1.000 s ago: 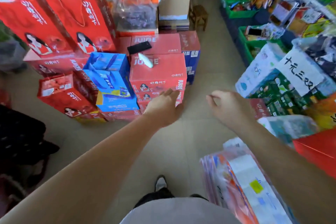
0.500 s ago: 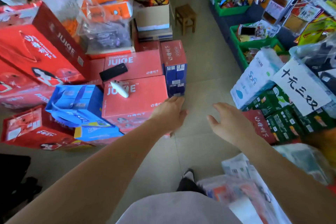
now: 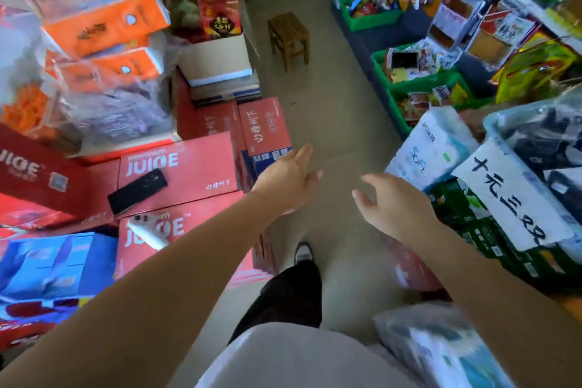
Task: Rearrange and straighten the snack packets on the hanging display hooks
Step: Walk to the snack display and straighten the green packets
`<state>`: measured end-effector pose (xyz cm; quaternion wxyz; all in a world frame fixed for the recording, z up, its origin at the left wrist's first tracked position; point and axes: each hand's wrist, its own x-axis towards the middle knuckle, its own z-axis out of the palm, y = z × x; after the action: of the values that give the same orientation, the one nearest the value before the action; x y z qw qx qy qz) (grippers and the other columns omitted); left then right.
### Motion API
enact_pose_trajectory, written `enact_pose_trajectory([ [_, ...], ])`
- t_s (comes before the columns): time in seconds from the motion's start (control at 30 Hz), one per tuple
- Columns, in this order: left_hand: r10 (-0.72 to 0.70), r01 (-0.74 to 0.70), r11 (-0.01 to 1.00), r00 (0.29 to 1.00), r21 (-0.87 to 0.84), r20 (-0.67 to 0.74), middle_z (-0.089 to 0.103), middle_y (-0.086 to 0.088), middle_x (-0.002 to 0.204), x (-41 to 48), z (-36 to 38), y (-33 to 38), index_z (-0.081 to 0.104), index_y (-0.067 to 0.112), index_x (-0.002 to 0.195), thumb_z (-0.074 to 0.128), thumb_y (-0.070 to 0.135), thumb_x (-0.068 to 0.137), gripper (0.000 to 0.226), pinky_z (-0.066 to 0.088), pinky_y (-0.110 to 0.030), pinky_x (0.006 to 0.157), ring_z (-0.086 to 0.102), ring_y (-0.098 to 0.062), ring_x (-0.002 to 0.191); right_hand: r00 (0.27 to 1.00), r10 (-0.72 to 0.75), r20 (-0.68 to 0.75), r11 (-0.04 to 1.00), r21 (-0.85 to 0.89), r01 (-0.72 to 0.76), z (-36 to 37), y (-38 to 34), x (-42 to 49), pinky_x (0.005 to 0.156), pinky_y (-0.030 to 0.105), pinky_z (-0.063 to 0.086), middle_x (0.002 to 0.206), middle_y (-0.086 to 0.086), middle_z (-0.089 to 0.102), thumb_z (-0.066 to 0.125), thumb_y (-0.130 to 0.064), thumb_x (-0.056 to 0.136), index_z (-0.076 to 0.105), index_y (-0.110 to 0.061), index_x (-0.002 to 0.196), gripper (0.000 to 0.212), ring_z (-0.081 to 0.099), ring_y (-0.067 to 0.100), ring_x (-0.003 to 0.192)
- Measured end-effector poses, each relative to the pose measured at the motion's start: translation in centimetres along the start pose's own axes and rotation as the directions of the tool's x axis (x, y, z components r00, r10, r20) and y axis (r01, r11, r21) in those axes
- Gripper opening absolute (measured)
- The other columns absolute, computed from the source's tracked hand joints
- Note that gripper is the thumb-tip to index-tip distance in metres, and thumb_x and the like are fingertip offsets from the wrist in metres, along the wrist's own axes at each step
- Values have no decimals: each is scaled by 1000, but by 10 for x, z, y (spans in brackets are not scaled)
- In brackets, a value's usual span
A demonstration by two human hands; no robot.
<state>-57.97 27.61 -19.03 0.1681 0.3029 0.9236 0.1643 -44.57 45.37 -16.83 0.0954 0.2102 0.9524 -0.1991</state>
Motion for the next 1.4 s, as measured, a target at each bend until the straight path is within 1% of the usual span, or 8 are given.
enact_pose_trajectory([
  [0.2, -11, 13, 997, 1000, -74, 20, 58, -18, 132, 113, -25, -3, 40, 6, 150, 52, 39, 103, 59, 51, -50, 97, 59, -38, 119, 1000, 30, 0, 1000, -7, -30, -45, -3, 119, 103, 39, 48, 142, -1, 67, 55, -50, 101, 61, -22, 143, 51, 61, 23, 132],
  [0.37, 5, 1, 995, 998, -95, 63, 56, -17, 136, 211, -45, -2, 45, 9, 145, 51, 38, 103, 51, 50, -47, 99, 57, -38, 125, 997, 75, 20, 997, 27, -75, -79, 7, 206, 102, 39, 49, 138, 0, 69, 53, -52, 101, 62, -23, 141, 50, 61, 24, 130],
  [0.53, 0, 9, 995, 996, -104, 84, 58, -12, 131, 304, -55, 14, 50, 12, 138, 51, 38, 102, 45, 52, -45, 95, 59, -34, 120, 998, 52, 39, 998, 24, -53, -106, 37, 291, 103, 39, 49, 141, 0, 67, 53, -50, 102, 61, -22, 143, 50, 59, 23, 132],
  [0.7, -52, 55, 991, 998, -121, 29, 56, -12, 138, 414, -64, 32, 47, 15, 147, 55, 32, 99, 51, 52, -46, 97, 58, -36, 123, 998, -57, -32, 998, 20, 58, -141, 73, 402, 105, 43, 50, 148, 5, 59, 56, -43, 102, 55, -18, 149, 53, 53, 27, 137],
  [0.8, -90, 90, 988, 996, -125, 4, 58, -13, 134, 483, -71, 41, 51, 13, 143, 54, 35, 99, 49, 52, -46, 98, 58, -35, 123, 996, -91, -27, 995, 44, 92, -165, 93, 471, 108, 40, 46, 154, 5, 53, 57, -41, 103, 49, -16, 153, 57, 49, 25, 142],
  [0.97, -139, 133, 982, 990, -133, -34, 60, -14, 129, 569, -99, 47, 54, 10, 140, 56, 36, 98, 50, 52, -45, 98, 60, -38, 119, 993, -112, 24, 993, 27, 112, -206, 110, 568, 105, 39, 48, 150, 4, 57, 58, -43, 102, 50, -16, 151, 57, 53, 25, 138],
  [1.23, -245, 226, 959, 964, -174, -100, 61, -15, 128, 697, -148, 7, 58, 6, 138, 60, 33, 98, 48, 53, -42, 96, 61, -35, 117, 964, -256, 72, 966, 44, 253, -249, 80, 728, 106, 41, 52, 152, 1, 55, 58, -44, 102, 50, -20, 152, 56, 53, 23, 138],
  [1.4, -264, 242, 955, 957, -172, -117, 56, -11, 140, 799, -188, -28, 51, 9, 146, 54, 36, 102, 51, 50, -39, 102, 56, -31, 127, 947, -314, 64, 949, 68, 309, -272, 48, 845, 106, 42, 52, 155, -1, 53, 58, -45, 102, 49, -21, 153, 57, 54, 21, 139],
])
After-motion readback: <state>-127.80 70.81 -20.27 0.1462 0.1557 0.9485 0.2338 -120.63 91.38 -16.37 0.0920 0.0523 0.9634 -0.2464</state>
